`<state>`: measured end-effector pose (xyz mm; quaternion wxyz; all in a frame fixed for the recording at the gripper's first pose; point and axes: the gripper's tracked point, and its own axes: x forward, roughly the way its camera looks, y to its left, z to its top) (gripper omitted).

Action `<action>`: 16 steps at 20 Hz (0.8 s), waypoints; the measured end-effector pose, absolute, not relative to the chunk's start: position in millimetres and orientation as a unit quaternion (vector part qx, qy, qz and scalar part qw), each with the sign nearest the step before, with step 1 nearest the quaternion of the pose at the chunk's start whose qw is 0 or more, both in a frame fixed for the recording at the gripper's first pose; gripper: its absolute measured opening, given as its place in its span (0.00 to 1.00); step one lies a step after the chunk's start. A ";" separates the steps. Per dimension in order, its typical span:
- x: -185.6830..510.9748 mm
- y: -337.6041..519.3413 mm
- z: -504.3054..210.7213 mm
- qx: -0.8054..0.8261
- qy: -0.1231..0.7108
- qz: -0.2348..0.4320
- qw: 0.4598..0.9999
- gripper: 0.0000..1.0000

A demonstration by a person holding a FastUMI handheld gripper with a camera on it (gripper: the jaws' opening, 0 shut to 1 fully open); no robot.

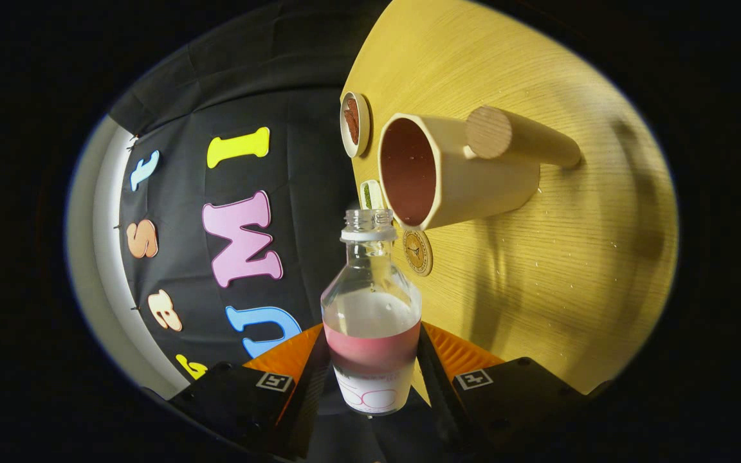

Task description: Take the bottle from table, then pour the juice into the cup, finally place the bottle on the coaster

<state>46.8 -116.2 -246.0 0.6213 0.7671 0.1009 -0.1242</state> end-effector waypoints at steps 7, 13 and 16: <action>52.6 -113.9 -245.0 0.785 0.097 -0.133 0.597 0.76; 59.1 -120.5 -237.7 0.804 0.078 -0.143 0.572 0.77; 60.0 -126.2 -231.7 0.806 0.067 -0.146 0.570 0.76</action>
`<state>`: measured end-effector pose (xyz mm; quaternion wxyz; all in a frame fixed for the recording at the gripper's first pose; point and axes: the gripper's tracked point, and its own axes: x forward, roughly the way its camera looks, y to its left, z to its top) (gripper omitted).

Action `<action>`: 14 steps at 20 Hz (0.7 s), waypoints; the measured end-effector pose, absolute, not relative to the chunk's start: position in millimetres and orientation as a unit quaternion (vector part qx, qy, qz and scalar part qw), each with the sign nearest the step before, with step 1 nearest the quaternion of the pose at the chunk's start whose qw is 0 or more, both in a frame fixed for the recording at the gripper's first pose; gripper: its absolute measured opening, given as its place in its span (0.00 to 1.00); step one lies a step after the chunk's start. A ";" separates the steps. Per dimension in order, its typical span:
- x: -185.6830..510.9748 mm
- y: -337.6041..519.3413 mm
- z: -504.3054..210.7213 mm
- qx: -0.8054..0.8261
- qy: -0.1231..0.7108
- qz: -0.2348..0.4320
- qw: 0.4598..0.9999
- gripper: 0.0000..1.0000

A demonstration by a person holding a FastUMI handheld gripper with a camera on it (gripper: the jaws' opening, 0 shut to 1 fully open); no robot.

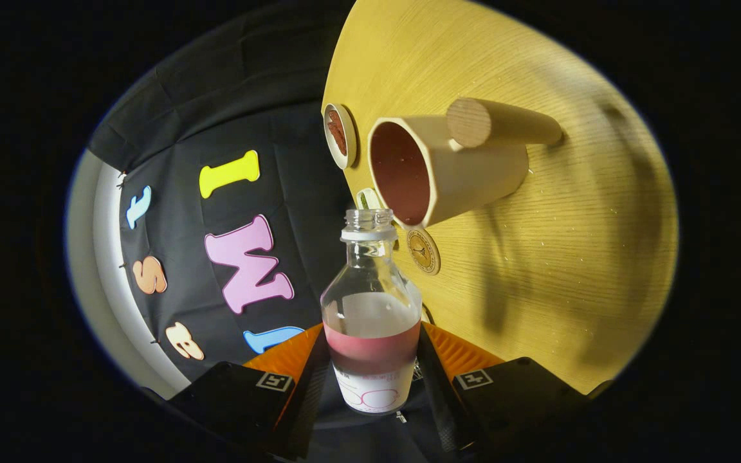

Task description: Take the bottle from table, then pour the juice into the cup, finally place the bottle on the coaster

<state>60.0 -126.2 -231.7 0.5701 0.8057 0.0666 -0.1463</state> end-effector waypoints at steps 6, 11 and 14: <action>66.9 -126.7 -226.1 0.818 0.070 -0.145 0.552 0.77; 70.1 -132.8 -217.6 0.829 0.049 -0.141 0.538 0.76; 69.4 -130.0 -220.4 0.831 0.061 -0.140 0.535 0.76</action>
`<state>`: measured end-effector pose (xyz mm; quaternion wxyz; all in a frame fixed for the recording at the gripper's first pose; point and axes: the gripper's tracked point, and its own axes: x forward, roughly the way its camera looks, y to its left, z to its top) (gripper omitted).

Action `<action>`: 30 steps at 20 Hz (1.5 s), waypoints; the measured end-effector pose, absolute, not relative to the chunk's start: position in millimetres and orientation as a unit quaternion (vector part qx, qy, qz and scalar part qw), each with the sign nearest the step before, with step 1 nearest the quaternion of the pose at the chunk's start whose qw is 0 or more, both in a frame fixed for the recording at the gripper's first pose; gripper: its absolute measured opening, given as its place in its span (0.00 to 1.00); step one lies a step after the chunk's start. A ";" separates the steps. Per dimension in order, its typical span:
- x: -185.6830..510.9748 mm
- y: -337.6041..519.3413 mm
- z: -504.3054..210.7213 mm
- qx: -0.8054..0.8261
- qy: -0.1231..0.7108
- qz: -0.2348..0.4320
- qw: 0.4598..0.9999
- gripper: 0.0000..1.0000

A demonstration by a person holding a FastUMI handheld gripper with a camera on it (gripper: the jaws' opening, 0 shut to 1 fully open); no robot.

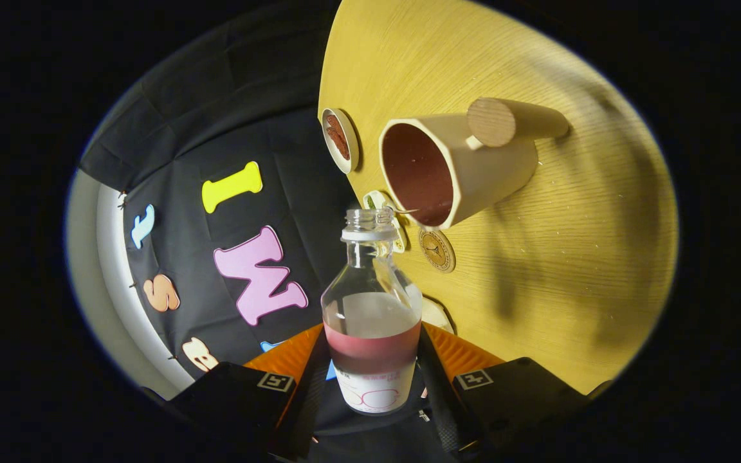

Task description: Take the bottle from table, then pour the juice into the cup, finally place the bottle on the coaster

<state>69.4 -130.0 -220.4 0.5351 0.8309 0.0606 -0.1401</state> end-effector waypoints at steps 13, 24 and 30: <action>71.6 -136.5 -225.1 0.850 0.059 -0.154 0.501 0.76; 68.0 -140.1 -221.4 0.879 0.055 -0.167 0.443 0.76; 73.6 -138.5 -212.8 0.892 0.065 -0.158 0.418 0.76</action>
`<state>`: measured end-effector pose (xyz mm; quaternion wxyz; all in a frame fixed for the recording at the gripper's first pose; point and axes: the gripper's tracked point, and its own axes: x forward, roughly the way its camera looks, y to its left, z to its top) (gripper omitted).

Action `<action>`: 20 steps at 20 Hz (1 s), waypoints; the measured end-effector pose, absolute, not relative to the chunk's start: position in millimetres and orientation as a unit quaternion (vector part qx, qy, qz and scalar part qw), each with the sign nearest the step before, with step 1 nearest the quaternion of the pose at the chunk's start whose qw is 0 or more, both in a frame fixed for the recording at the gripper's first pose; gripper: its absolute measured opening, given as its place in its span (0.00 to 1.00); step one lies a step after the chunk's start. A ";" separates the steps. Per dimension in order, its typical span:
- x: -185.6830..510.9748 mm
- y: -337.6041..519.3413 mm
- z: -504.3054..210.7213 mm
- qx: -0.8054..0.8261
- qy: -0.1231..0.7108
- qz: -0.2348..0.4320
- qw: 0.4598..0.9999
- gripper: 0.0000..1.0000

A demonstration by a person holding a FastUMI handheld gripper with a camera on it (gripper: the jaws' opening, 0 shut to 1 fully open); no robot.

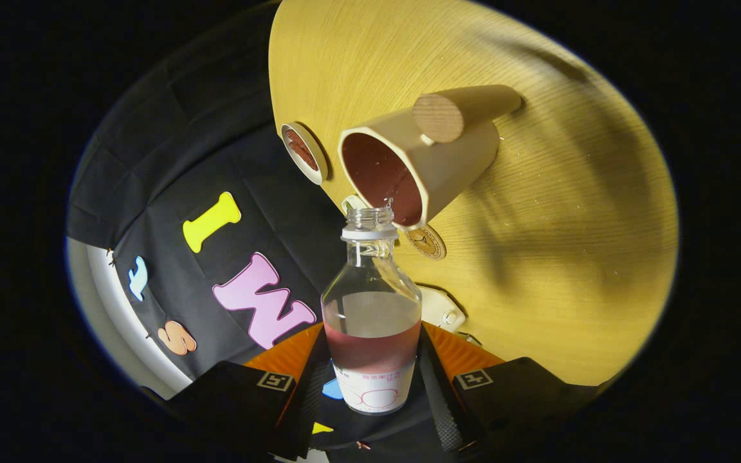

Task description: Take the bottle from table, then pour the juice into the cup, finally place the bottle on the coaster

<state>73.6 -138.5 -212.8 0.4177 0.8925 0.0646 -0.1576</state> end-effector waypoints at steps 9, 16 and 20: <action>82.2 -159.7 -207.6 0.920 0.060 -0.172 0.348 0.76; 78.6 -168.9 -207.7 0.928 0.071 -0.176 0.321 0.76; 75.2 -169.0 -207.9 0.931 0.074 -0.182 0.307 0.76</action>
